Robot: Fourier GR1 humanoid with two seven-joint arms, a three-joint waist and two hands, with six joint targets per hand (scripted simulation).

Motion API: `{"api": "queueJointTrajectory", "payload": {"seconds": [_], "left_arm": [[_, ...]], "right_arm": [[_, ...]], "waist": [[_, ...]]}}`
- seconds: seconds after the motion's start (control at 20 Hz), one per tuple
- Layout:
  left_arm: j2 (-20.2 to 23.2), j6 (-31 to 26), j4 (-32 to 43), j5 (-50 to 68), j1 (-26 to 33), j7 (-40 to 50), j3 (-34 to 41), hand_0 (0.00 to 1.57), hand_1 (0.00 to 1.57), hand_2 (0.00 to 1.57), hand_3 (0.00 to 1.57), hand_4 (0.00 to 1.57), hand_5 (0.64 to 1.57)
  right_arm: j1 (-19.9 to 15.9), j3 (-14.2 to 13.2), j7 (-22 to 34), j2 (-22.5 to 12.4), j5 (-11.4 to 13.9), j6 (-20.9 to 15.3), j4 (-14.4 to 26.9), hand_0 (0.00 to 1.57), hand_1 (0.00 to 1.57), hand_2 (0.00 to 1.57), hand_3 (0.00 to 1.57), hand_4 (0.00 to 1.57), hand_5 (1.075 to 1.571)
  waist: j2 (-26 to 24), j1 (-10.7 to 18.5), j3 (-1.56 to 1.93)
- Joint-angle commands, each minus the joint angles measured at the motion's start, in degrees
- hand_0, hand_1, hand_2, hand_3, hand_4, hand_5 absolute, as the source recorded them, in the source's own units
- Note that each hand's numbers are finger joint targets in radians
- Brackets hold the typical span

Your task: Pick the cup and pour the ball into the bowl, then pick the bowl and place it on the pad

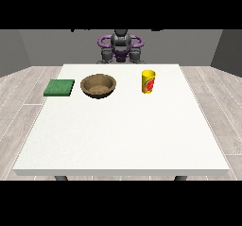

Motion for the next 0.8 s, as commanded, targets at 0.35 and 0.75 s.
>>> {"api": "queueJointTrajectory", "payload": {"seconds": [0.35,0.75], "left_arm": [[-0.09,5.46,-6.31,0.25,-9.23,7.59,2.5,0.0,0.0,0.0,0.0,0.56,1.555],[-0.66,5.83,1.55,-4.41,-16.61,-9.79,2.55,0.0,0.0,0.0,0.0,0.55,1.526]], "right_arm": [[-2.84,2.72,12.08,1.37,0.04,-4.28,-18.6,0.0,0.0,0.0,0.0,0.76,1.548],[-9.6,-0.17,-3.72,2.33,-0.52,-1.72,-10.82,0.0,0.0,0.0,0.09,0.71,1.545]], "waist": [[9.77,-3.38,0.22],[28.02,-3.16,0.24]]}}
